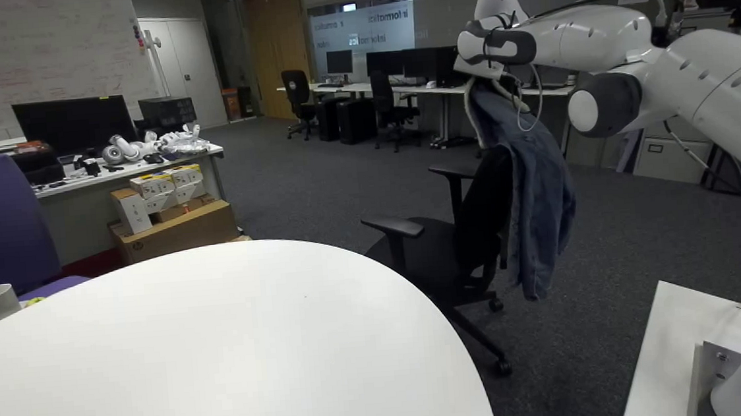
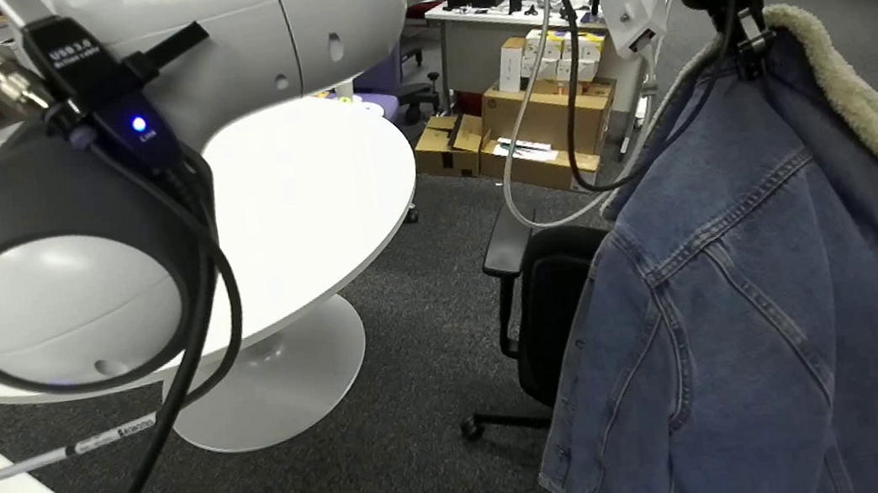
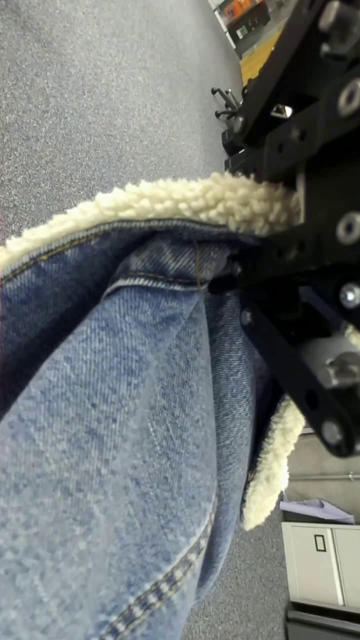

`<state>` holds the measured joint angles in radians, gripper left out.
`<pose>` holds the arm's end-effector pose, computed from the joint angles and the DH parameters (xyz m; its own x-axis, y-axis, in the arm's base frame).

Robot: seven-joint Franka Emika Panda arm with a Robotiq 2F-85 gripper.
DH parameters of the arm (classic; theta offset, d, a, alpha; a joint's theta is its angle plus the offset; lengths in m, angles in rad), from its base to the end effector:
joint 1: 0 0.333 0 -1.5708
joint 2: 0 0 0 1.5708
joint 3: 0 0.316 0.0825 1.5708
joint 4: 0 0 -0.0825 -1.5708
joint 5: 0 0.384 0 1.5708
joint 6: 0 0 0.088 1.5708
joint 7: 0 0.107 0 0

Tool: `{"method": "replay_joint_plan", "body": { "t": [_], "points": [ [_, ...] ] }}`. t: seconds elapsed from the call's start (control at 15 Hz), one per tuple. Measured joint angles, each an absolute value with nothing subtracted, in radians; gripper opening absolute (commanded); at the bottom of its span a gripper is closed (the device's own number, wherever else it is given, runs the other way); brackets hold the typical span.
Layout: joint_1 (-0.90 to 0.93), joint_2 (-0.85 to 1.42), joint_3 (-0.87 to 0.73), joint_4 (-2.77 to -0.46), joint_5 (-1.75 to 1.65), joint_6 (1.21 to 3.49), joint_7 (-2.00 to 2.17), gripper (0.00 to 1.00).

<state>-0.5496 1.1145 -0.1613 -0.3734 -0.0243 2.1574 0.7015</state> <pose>0.6877 -0.4660 0.4858 0.1597 -0.7995 0.5790 -0.8882 -0.3723 -0.2692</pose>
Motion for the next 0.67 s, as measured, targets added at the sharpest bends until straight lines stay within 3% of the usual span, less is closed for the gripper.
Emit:
{"method": "replay_joint_plan", "body": {
  "t": [0.67],
  "points": [
    [-0.576, 1.071, -0.113, -0.369, 0.084, 1.987, 0.763, 0.03]
  ]
}}
